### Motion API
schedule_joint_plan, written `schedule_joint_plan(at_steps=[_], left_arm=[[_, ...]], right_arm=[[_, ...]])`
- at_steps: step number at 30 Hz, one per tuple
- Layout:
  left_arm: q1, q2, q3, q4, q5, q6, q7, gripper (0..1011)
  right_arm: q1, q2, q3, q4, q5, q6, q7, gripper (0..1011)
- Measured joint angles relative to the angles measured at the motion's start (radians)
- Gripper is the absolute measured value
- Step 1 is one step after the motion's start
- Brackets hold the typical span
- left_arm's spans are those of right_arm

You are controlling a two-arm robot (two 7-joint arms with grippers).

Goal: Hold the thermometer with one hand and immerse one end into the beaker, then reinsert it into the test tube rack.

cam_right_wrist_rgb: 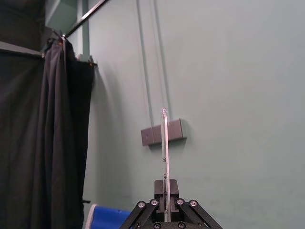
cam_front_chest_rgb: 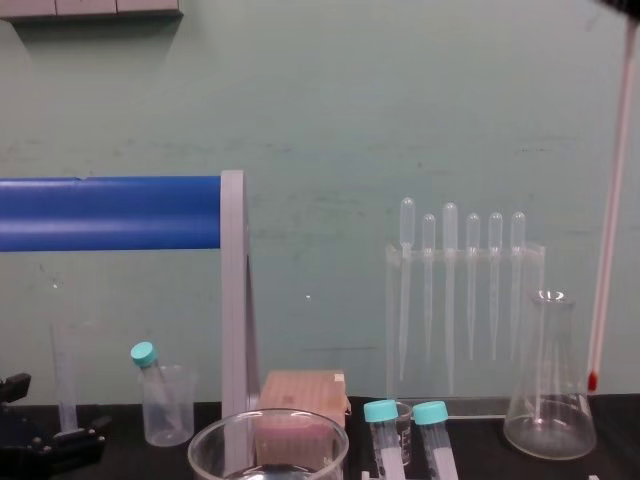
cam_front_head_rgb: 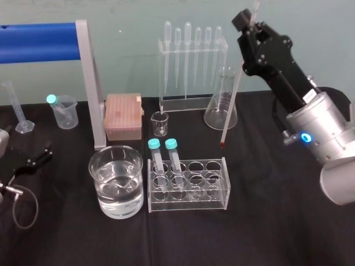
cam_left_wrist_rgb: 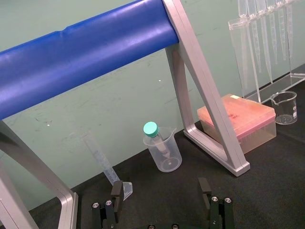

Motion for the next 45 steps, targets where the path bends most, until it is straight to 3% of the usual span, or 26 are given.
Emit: schedule_joint_plan(at_steps=[16, 31, 45], left_arm=[[0.000, 0.000, 0.000, 0.000, 0.000, 0.000, 0.000, 1008], [0.000, 0.000, 0.000, 0.000, 0.000, 0.000, 0.000, 1008], [0.000, 0.000, 0.000, 0.000, 0.000, 0.000, 0.000, 1008]], right_arm=[[-0.001, -0.001, -0.018, 0.057, -0.012, 0.033, -0.007, 58], [0.074, -0.011, -0.057, 0.206, -0.021, -0.003, 0.080, 58], [0.116, -0.019, -0.084, 0.285, -0.031, -0.022, 0.119, 58]])
